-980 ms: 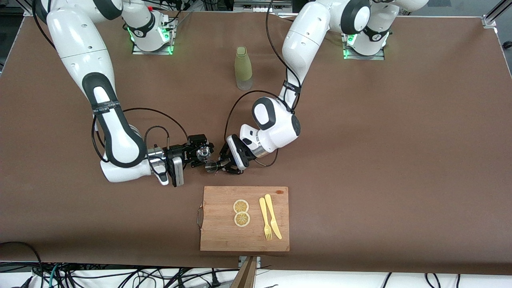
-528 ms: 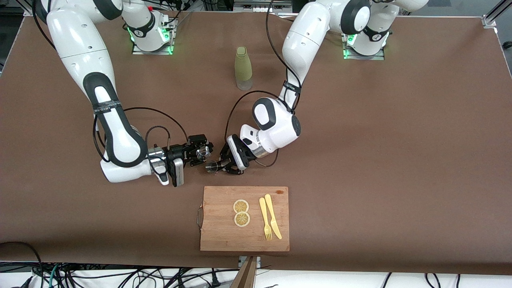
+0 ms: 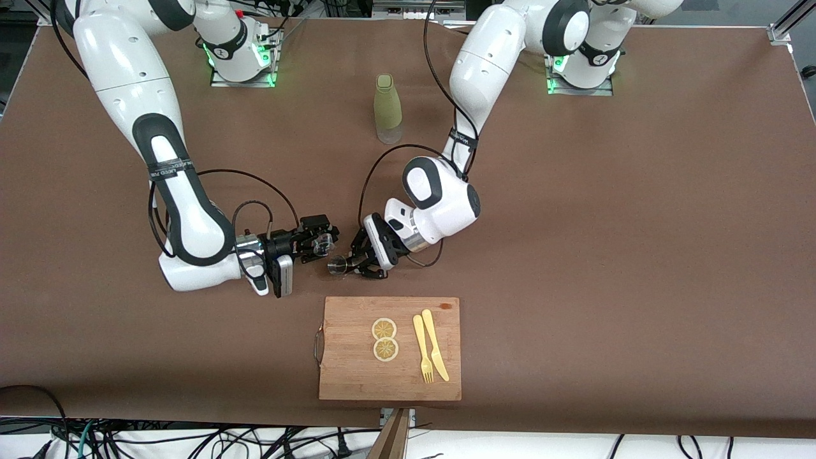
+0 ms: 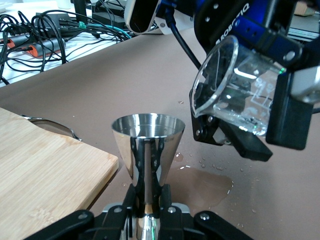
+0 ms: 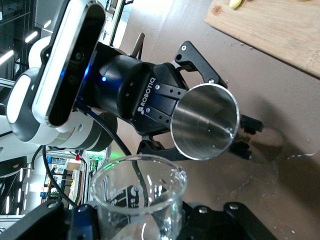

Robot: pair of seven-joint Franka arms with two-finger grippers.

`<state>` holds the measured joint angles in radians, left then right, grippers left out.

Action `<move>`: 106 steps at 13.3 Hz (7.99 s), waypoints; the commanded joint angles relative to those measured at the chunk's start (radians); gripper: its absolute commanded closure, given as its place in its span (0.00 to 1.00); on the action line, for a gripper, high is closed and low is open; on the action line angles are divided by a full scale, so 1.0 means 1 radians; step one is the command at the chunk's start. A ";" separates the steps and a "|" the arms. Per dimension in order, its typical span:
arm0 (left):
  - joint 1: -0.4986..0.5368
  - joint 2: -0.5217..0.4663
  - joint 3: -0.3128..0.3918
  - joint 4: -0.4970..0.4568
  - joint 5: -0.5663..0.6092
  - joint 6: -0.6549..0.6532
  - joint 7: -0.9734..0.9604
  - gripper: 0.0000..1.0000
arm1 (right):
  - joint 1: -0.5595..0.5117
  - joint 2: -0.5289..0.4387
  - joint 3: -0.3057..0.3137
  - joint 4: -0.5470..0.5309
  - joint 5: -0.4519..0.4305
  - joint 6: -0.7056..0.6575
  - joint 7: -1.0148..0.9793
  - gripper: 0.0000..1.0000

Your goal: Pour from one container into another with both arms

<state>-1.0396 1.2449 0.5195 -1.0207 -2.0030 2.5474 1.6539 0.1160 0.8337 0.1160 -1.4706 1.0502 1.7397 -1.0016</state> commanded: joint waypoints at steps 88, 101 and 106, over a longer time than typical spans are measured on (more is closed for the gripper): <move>1.165 -0.180 0.160 -0.220 0.888 -1.401 1.274 0.00 | -0.187 -0.111 -0.572 0.236 -0.209 -0.430 -0.273 0.00; 0.982 -0.806 0.083 -0.292 1.409 -0.721 0.851 0.00 | -0.158 -0.493 -0.078 0.211 -0.884 -0.522 1.145 0.00; 0.892 -1.064 -0.024 -0.459 1.821 -0.645 0.341 0.00 | -0.170 -0.564 -0.081 0.168 -0.949 -0.543 1.053 0.00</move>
<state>-0.1280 0.3119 0.5479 -1.3481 -0.3001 1.8649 2.1528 -0.0359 0.3236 0.0335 -1.2507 0.1232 1.1884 0.1507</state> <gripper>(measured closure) 0.000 0.000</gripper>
